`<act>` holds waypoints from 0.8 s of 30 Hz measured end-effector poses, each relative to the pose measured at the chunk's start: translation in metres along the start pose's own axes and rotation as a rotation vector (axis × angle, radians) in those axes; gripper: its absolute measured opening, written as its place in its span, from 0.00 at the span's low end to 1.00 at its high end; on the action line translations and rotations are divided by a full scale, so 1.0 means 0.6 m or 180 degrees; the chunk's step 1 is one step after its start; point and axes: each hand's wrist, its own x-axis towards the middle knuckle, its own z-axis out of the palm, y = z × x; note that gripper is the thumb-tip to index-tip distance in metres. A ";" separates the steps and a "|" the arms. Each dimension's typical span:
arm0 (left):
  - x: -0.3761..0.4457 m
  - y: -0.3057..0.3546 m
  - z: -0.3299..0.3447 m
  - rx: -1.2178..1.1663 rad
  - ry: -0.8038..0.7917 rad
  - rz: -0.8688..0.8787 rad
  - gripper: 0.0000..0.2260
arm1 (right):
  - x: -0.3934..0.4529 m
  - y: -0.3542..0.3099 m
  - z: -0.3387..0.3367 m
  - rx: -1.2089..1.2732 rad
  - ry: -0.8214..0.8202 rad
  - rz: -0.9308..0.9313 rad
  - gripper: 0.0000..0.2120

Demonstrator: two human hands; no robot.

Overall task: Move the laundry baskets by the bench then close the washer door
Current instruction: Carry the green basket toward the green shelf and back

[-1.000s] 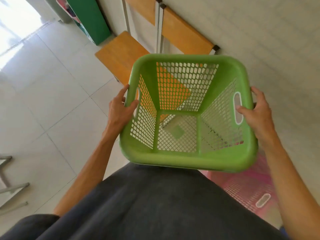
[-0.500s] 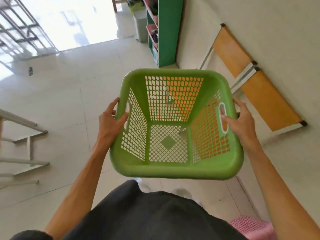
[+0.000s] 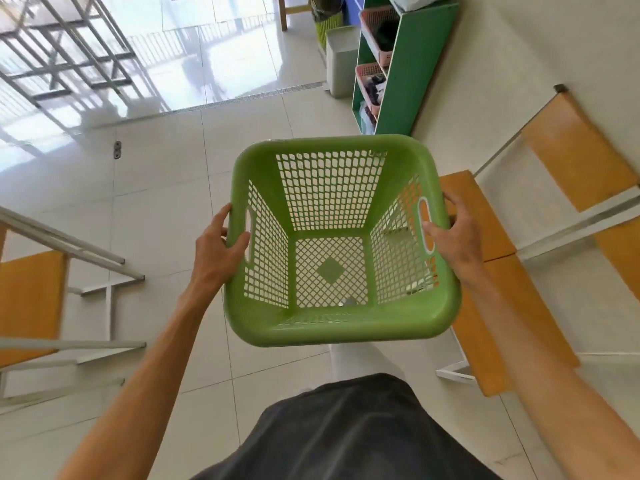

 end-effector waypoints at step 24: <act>0.911 0.067 0.220 0.0622 -0.1877 -0.0069 0.36 | 0.697 -0.064 0.244 -0.0433 -0.0194 0.1005 0.37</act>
